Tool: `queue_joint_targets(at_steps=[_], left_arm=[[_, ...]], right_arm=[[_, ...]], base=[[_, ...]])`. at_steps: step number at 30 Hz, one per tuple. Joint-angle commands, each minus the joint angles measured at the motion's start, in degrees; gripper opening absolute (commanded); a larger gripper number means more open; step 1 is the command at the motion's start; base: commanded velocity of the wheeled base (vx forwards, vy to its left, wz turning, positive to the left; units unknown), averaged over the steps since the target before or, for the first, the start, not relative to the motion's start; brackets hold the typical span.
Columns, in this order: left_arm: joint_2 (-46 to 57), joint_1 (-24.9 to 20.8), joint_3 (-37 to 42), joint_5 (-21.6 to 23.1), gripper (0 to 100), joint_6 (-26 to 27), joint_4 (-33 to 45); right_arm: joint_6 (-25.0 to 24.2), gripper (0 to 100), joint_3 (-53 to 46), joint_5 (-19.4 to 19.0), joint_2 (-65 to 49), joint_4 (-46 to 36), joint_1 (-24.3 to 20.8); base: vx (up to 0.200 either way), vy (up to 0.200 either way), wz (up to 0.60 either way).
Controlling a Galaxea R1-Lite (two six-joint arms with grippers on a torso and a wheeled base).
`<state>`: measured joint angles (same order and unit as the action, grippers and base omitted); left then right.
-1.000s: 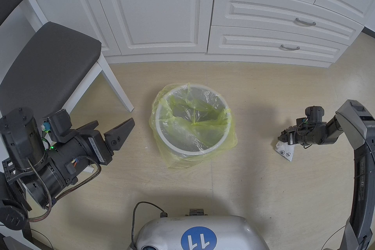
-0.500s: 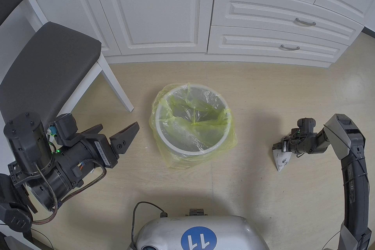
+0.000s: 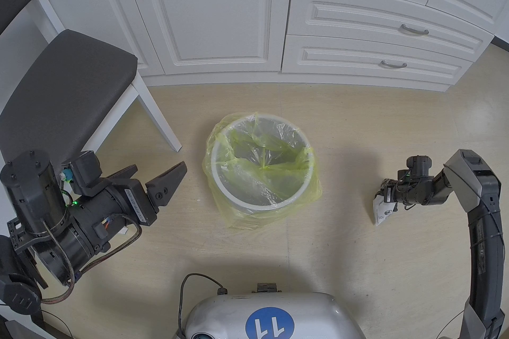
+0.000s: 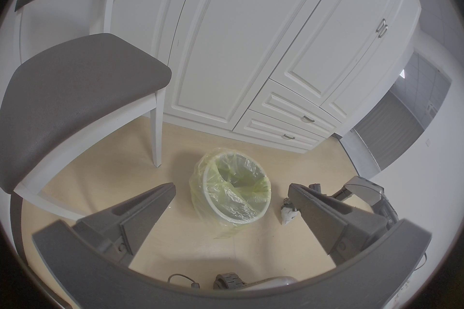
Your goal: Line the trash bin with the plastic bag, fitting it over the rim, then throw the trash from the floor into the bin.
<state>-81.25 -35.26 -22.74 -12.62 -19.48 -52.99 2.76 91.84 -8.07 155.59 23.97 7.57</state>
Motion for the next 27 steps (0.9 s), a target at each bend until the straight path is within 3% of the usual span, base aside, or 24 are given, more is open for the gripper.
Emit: queue_joint_targets(at_steps=[1, 7, 9, 11, 13, 14, 19, 22, 27], left_arm=[[1.36, -0.08, -0.2, -0.04, 100, 0.23, -0.01], [4.7, -2.01, 0.06, -1.88, 100, 4.19, -0.09], [4.79, -2.01, 0.06, -1.88, 100, 4.36, -0.01], [7.25, -1.57, 0.24, -2.06, 100, 6.21, -0.01], [7.25, -1.57, 0.24, -2.06, 100, 6.21, -0.01], [10.32, -1.4, 0.15, -1.97, 100, 6.47, 0.08], [15.6, -1.31, -0.38, -1.71, 100, 8.93, 0.7], [17.35, -1.31, -0.2, -1.71, 100, 11.57, 0.61], [17.79, -1.31, 0.15, -1.71, 100, 14.65, 0.43]], right_arm=[[1.82, 0, -11.34, -4.67, -13.47, 5.39, -1.15], [4.45, 0, -27.16, -5.73, -28.5, 23.05, -5.99], [4.45, 0, -27.42, -5.64, -28.85, 23.32, -6.16], [4.1, 0, -31.9, -3.27, -36.15, 28.24, -11.61], [4.1, 0, -31.9, -3.27, -36.15, 28.24, -11.61], [3.13, 0, -33.84, 3.5, -39.31, 32.37, -17.41], [-1.88, 0, -33.31, 14.84, -38.08, 43.36, -27.79], [-2.49, 0, -32.61, 17.12, -36.23, 49.42, -32.71], [-5.48, 0, -31.11, 17.3, -30.17, 60.85, -39.47]], base=[[0.0, 0.0, 0.0], [0.0, 0.0, 0.0], [0.0, 0.0, 0.0], [0.0, 0.0, 0.0], [0.0, 0.0, 0.0], [0.0, 0.0, 0.0], [0.0, 0.0, 0.0], [0.0, 0.0, 0.0], [0.0, 0.0, 0.0]])
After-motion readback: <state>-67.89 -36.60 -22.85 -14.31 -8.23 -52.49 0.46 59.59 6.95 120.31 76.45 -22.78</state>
